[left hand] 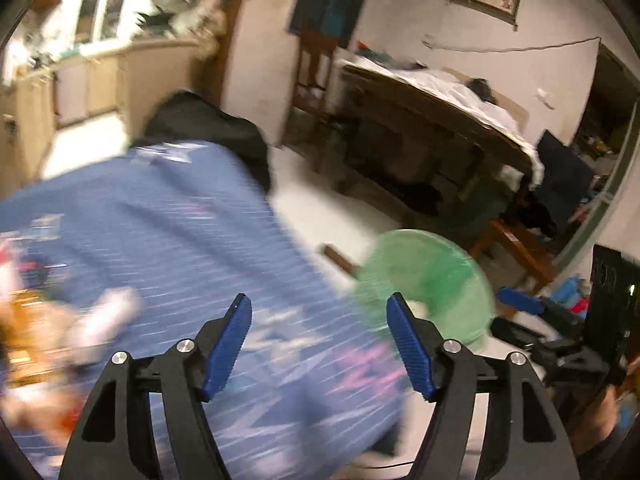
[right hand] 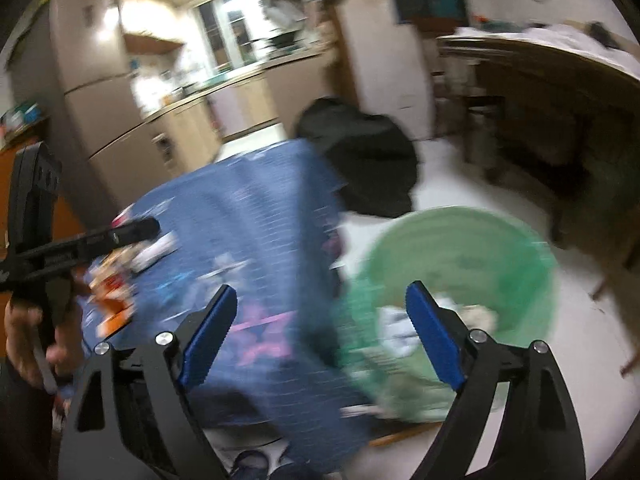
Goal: Collect trash
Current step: 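Grasp the beige sponge with the left tool while the right tool grasps the orange wrapper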
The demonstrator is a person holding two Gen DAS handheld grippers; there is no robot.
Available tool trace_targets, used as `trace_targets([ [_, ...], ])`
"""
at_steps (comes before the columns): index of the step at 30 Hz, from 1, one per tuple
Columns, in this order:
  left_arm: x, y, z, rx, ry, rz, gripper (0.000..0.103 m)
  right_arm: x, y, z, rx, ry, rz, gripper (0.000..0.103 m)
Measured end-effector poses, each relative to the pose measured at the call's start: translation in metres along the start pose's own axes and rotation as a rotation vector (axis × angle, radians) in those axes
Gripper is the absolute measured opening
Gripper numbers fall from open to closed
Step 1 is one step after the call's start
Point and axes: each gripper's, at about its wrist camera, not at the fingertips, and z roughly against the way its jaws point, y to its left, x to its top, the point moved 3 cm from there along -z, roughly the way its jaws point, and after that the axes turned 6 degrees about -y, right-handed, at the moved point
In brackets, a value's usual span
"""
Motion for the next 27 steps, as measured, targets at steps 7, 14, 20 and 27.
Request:
trace_targets([
  [7,-0.053,0.17,0.095,0.252,0.023,0.078,0.074,-0.022,0.085,-0.042,0.152,0.089,0.082,0.084],
  [14,-0.1,0.248,0.122,0.241,0.083,0.133,0.075,-0.037,0.166,-0.07,0.287,0.147,0.193,0.084],
  [20,-0.105,0.248,0.114,0.19,0.1,0.105,0.075,-0.053,0.227,-0.093,0.397,0.224,0.322,0.086],
  [27,-0.102,0.249,0.102,0.162,0.119,0.113,0.05,-0.058,0.264,-0.123,0.433,0.234,0.39,0.088],
])
